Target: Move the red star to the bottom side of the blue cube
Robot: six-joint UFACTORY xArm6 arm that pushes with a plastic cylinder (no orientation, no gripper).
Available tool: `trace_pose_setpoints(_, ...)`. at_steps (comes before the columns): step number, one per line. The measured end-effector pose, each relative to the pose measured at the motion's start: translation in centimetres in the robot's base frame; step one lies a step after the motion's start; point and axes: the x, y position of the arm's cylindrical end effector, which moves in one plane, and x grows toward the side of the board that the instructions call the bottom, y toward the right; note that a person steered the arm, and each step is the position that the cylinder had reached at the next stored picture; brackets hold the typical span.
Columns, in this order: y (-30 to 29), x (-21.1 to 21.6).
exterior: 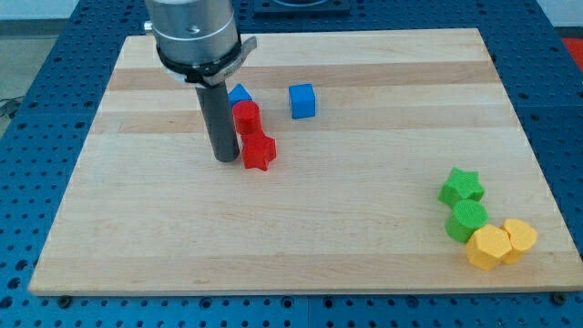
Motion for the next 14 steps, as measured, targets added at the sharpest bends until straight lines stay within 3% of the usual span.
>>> trace_pose_setpoints(2,6.1,-1.0)
trace_pose_setpoints(4,5.8,-1.1)
trace_pose_setpoints(5,1.7,0.6)
trace_pose_setpoints(6,3.8,7.5)
trace_pose_setpoints(7,9.7,10.6)
trace_pose_setpoints(8,16.8,5.8)
trace_pose_setpoints(9,16.8,5.5)
trace_pose_setpoints(11,11.5,5.9)
trace_pose_setpoints(14,10.3,4.4)
